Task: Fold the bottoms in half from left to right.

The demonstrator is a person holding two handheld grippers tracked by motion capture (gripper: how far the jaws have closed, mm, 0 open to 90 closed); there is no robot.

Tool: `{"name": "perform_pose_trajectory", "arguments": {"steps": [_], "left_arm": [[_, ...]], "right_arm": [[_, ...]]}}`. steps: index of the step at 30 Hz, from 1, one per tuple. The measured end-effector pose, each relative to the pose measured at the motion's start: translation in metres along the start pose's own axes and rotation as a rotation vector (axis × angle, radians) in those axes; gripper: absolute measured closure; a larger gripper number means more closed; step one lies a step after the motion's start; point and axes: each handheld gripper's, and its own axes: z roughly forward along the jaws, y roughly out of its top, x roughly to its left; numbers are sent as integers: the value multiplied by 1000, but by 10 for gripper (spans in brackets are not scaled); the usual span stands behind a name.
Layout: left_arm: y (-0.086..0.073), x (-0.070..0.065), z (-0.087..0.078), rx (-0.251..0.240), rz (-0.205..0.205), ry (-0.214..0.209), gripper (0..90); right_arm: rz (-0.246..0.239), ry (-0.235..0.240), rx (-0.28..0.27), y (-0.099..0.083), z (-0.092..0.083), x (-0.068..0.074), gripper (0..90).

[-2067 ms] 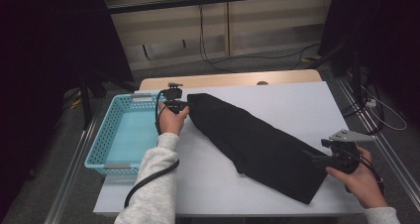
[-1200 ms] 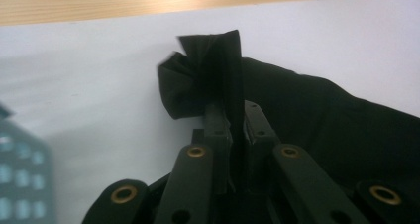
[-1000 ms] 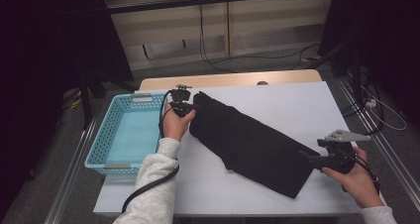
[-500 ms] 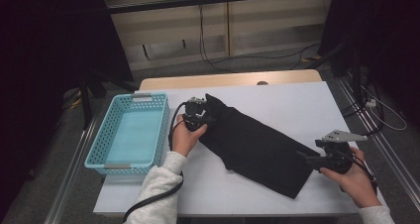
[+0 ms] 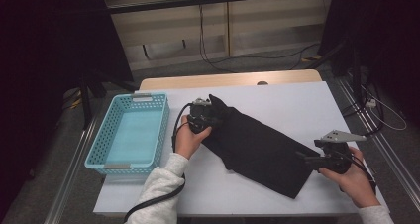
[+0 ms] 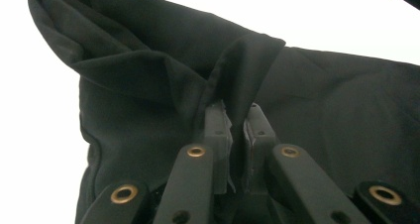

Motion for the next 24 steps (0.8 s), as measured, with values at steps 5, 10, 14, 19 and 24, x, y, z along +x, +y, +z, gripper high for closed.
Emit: {"name": "perform_pose_trajectory", "arguments": {"steps": [5,10,14,19,24], "left_arm": [[0,-6,0,6,18,-29,838],[-1,-10,1,5,23,-64,838],[-1,-12,2,5,27,-80,838],[-1,-15,2,18,38,-92,838],[-3,-21,4,27,51,-99,838]], "right_arm": [[2,-5,1,0,0,-1,189],[-4,-2,-2,0,0,0,189],[-3,-1,-1,0,0,0,189],[-6,2,1,0,1,1,189],[-1,0,-6,1,0,1,189]]}}
